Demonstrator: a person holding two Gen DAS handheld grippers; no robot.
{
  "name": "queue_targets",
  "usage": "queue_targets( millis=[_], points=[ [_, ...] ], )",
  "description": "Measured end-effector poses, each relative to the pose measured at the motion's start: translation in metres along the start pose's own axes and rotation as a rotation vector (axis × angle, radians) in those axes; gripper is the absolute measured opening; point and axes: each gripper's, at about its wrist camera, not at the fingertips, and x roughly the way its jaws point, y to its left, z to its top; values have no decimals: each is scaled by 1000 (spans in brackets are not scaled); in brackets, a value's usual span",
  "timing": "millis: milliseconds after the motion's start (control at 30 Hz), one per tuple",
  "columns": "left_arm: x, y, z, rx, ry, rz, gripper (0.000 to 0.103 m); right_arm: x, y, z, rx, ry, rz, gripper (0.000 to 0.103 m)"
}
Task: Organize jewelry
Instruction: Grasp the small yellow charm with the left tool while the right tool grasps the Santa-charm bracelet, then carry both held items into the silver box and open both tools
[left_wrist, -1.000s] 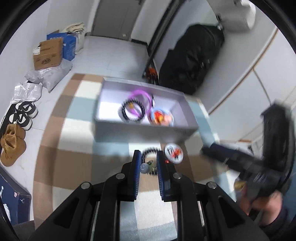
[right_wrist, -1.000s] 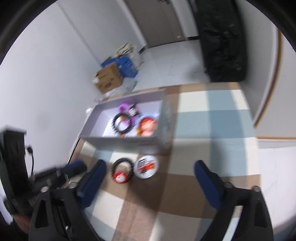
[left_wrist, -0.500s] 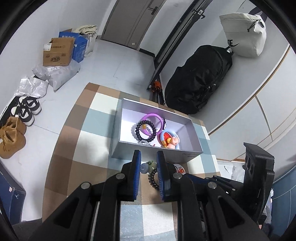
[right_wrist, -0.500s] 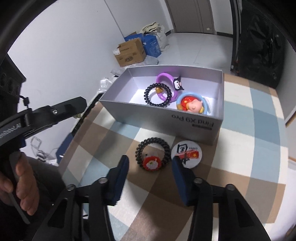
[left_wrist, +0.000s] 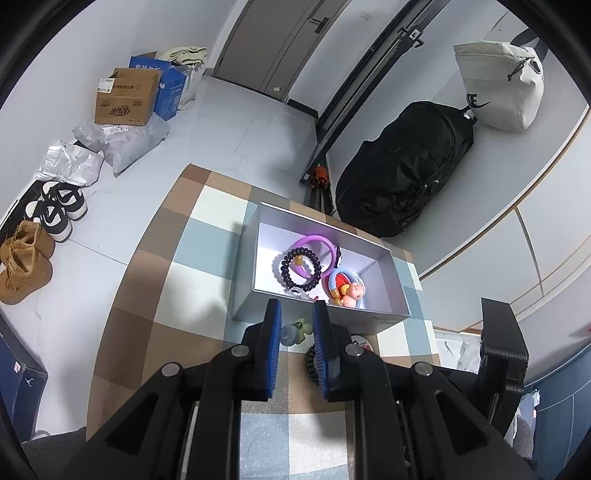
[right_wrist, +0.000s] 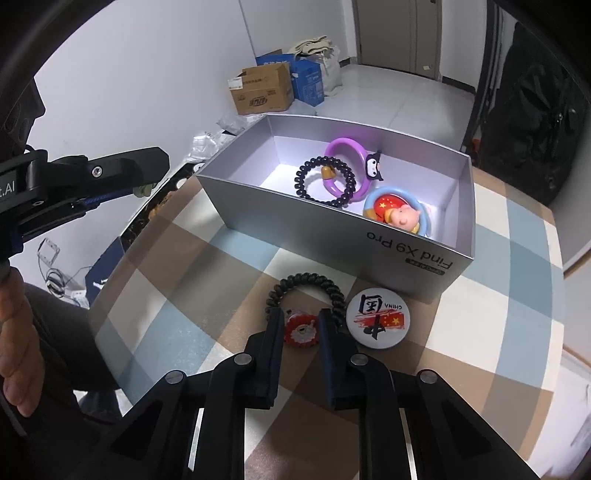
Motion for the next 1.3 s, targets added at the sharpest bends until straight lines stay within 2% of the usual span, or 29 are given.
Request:
queue_targets(
  millis=[33, 67, 167, 333, 733, 833, 933, 1100, 1300],
  points=[
    [0, 0, 0, 2, -1, 1, 12, -1, -1, 0, 3, -3, -4, 16],
    [0, -1, 0, 5, 0, 0, 12, -2, -1, 1, 8, -9, -1, 5],
    [1, -1, 0, 9, 1, 0, 12, -7, -3, 2, 17, -26, -6, 2],
    [1, -2, -1, 12, 3, 1, 12, -11, -7, 4, 38, -37, 31, 0],
    [5, -6, 2, 8, 0, 2, 12, -45, -18, 15, 106, -163, 97, 0],
    [9, -7, 3, 1, 8, 2, 12, -46, -21, 17, 114, -171, 104, 0],
    [9, -9, 3, 7, 8, 7, 12, -33, -22, 15, 110, -124, 110, 5],
    [8, -7, 4, 2, 10, 4, 12, -6, -15, 7, 64, -19, 87, 21],
    [13, -7, 4, -6, 24, 6, 12, 8, -5, 5, 6, 5, 24, 33]
  ],
)
